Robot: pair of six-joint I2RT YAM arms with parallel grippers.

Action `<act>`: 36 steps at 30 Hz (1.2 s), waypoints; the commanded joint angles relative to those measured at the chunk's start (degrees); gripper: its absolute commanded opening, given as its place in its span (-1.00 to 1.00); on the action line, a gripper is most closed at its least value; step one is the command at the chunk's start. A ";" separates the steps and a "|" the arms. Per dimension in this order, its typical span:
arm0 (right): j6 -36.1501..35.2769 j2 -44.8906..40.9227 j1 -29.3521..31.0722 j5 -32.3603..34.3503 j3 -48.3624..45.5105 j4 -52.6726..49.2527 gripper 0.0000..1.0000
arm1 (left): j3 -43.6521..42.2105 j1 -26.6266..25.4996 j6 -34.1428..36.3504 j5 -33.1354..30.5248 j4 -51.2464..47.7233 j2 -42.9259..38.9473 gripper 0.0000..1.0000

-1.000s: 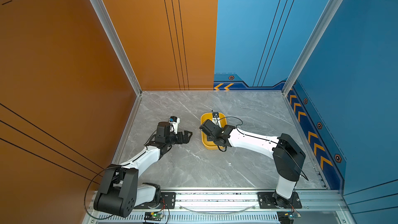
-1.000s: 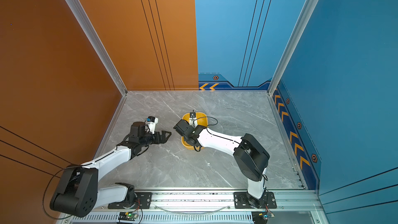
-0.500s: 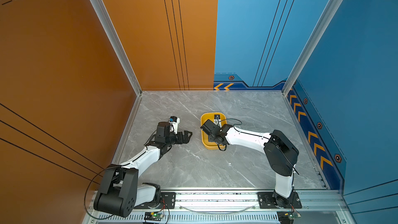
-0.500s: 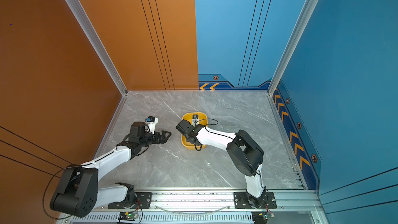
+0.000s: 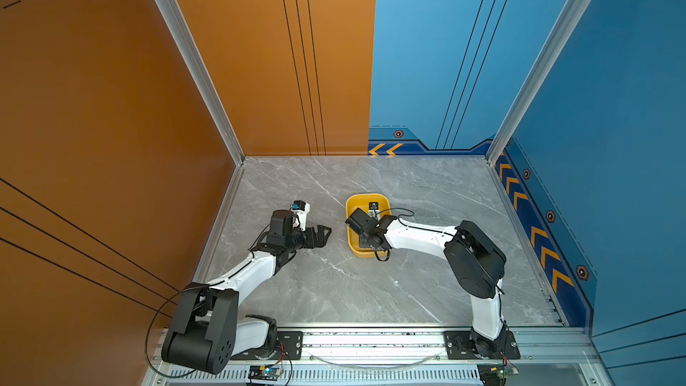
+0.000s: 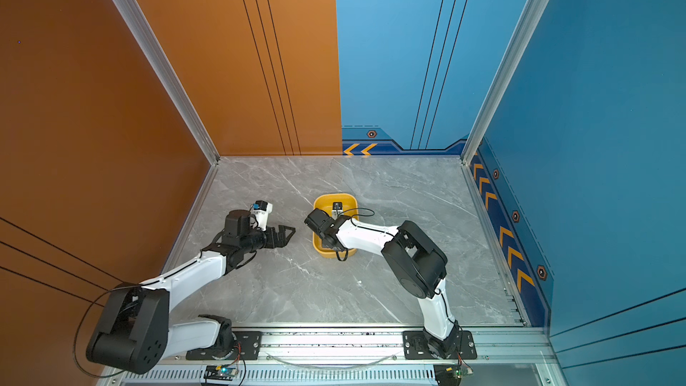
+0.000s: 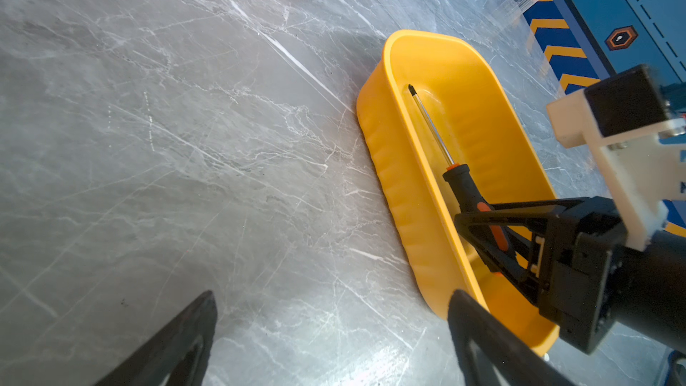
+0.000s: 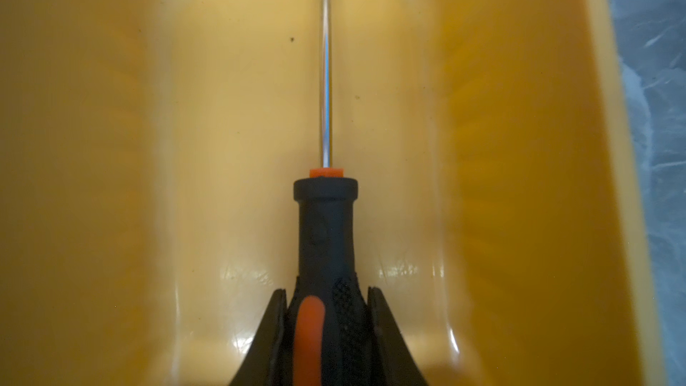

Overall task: Put the screwdriver in the bin
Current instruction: 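Lower the screwdriver into the yellow bin and open the right gripper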

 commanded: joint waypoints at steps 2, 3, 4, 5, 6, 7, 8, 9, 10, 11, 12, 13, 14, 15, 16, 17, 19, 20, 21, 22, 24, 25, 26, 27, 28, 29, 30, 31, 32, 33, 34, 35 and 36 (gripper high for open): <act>1.27 1.07 -0.52 -0.62 0.92 -1.29 -0.81 | 0.82 0.38 0.60 1.65 -0.94 0.05 0.96; 1.23 1.16 -0.56 -0.74 0.87 -1.29 -0.65 | 0.79 0.37 0.60 1.73 -0.92 0.09 0.96; 1.20 1.21 -0.64 -0.84 0.87 -1.29 -0.51 | 0.87 0.39 0.54 1.75 -0.97 0.03 0.96; 1.14 1.16 -0.65 -0.91 0.89 -1.29 -0.44 | 0.86 0.43 0.50 1.76 -0.88 0.01 0.96; 1.07 1.17 -0.73 -0.99 0.92 -1.29 -0.40 | 0.81 0.38 0.52 1.70 -0.97 0.07 0.96; 1.08 1.16 -0.73 -0.97 0.88 -1.29 -0.38 | 0.84 0.40 0.50 1.85 -0.95 0.16 0.96; 1.03 1.12 -0.82 -1.11 0.76 -1.29 -0.37 | 0.73 0.37 0.52 1.84 -0.94 0.00 0.96; 0.86 1.07 -0.87 -1.31 0.92 -1.31 -0.34 | 0.69 0.37 0.52 1.82 -0.95 0.07 0.96; 0.71 1.01 -0.89 -1.49 0.88 -1.35 -0.30 | 0.71 0.37 0.52 1.86 -0.99 -0.02 0.96; 0.61 0.91 -0.96 -1.74 1.01 -1.38 -0.24 | 0.69 0.37 0.50 1.94 -0.99 -0.08 0.96; 0.56 0.76 -1.02 -1.94 0.99 -1.38 -0.20 | 0.72 0.40 0.52 2.02 -1.08 -0.12 0.96; 0.36 0.53 -1.00 -2.04 1.01 -1.47 -0.15 | 0.63 0.39 0.48 2.03 -1.13 -0.24 0.96; 0.27 0.26 -1.00 -2.05 1.01 -1.60 -0.10 | 0.69 0.37 0.50 2.03 -1.15 -0.28 0.96; 0.02 -0.03 -1.02 -2.06 1.01 -1.72 -0.07 | 0.62 0.38 0.50 1.91 -1.15 -0.34 0.96; -0.03 -0.44 -1.01 -2.01 1.07 -1.79 -0.05 | 0.67 0.38 0.50 1.92 -1.23 -0.35 0.96; -0.26 -0.90 -1.02 -1.98 1.16 -1.94 -0.03 | 0.67 0.42 0.52 1.87 -1.24 -0.38 0.96; -0.74 -1.86 -1.13 -2.11 1.44 -2.69 0.00 | 0.72 0.42 0.43 1.94 -1.29 -0.36 0.96; -1.25 -2.39 -1.18 -2.13 1.83 -3.44 0.01 | 0.75 0.40 0.43 1.98 -1.37 -0.37 0.96; -1.94 -3.12 -1.18 -2.11 2.35 -4.34 0.02 | 0.74 0.41 0.43 2.03 -1.37 -0.44 0.96; -2.59 -3.76 -1.29 -2.17 2.69 -5.13 0.03 | 0.70 0.42 0.51 1.91 -1.45 -0.44 0.96; -5.15 -5.60 -1.97 -4.27 3.19 -6.39 0.04 | 0.99 0.38 0.76 1.75 -1.92 -0.60 0.96; -6.34 -6.39 -2.58 -6.44 3.42 -6.98 0.05 | 1.04 0.45 0.84 1.66 -2.13 -0.51 0.96; -7.35 -7.40 -3.38 -8.61 3.48 -7.71 0.06 | 1.26 0.54 0.99 1.67 -2.20 -0.50 0.96; -8.75 -8.40 -4.22 -10.83 3.31 -8.00 0.07 | 1.33 0.48 1.05 1.49 -2.21 -0.44 0.96; -9.74 -9.27 -4.97 -13.68 3.02 -8.14 0.08 | 1.45 0.53 1.05 1.44 -2.31 -0.35 0.96; -10.89 -10.27 -5.88 -16.78 2.59 -8.31 0.09 | 1.72 0.51 1.24 1.34 -2.48 -0.27 0.96; -12.02 -11.05 -6.74 -19.74 2.14 -8.40 0.10 | 2.05 0.63 1.42 1.29 -2.70 -0.10 0.96; -13.21 -11.84 -7.35 -22.11 1.76 -8.54 0.10 | 2.33 0.64 1.55 1.24 -2.89 -0.08 0.96; -14.69 -12.71 -8.01 -24.74 1.20 -8.69 0.11 | 2.69 0.70 1.81 1.02 -3.22 0.01 0.96; -15.93 -13.51 -8.73 -26.62 0.70 -9.07 0.11 | 3.04 0.72 2.12 0.68 -3.41 0.01 0.96; -17.19 -14.22 -9.27 -28.51 0.17 -9.42 0.11 | 3.35 0.73 2.43 0.37 -3.65 0.07 0.96; -18.72 -15.18 -9.61 -30.70 -0.64 -9.46 0.11 | 3.74 0.73 2.83 0.02 -4.02 -0.04 0.96; -19.97 -16.18 -11.26 -32.77 -1.46 -9.59 0.11 | 4.07 0.72 3.26 -0.43 -4.31 -0.14 0.96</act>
